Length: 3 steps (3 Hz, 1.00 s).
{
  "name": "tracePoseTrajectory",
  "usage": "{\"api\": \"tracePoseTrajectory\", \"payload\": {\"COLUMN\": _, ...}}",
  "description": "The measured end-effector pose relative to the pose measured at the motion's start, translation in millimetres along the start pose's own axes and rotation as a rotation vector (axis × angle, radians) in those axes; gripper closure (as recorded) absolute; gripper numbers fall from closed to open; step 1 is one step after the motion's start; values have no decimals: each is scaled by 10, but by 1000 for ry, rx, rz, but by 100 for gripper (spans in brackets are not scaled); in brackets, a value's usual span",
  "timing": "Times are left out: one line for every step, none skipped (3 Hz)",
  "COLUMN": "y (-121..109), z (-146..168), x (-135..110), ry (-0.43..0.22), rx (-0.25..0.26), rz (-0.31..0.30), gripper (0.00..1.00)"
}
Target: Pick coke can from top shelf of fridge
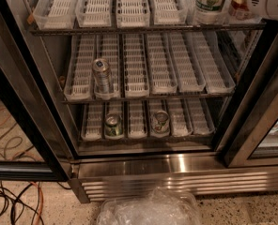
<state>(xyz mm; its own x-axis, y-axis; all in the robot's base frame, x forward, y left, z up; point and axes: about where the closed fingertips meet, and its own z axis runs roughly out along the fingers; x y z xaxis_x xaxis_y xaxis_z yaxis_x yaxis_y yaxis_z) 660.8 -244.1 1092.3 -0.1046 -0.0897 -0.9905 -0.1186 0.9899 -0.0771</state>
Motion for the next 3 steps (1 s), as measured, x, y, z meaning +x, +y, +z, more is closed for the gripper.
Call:
{"api": "tracePoseTrajectory", "payload": {"y": 30, "z": -36, "x": -87, "ry": -12, "rx": -5, "rz": -1, "gripper": 100}}
{"api": "tracePoseTrajectory", "payload": {"y": 293, "z": -145, "x": -273, "ry": -8, "rx": -65, "rz": 1, "gripper": 100}}
{"api": "tracePoseTrajectory", "payload": {"y": 293, "z": -145, "x": -273, "ry": -8, "rx": -64, "rz": 1, "gripper": 100}}
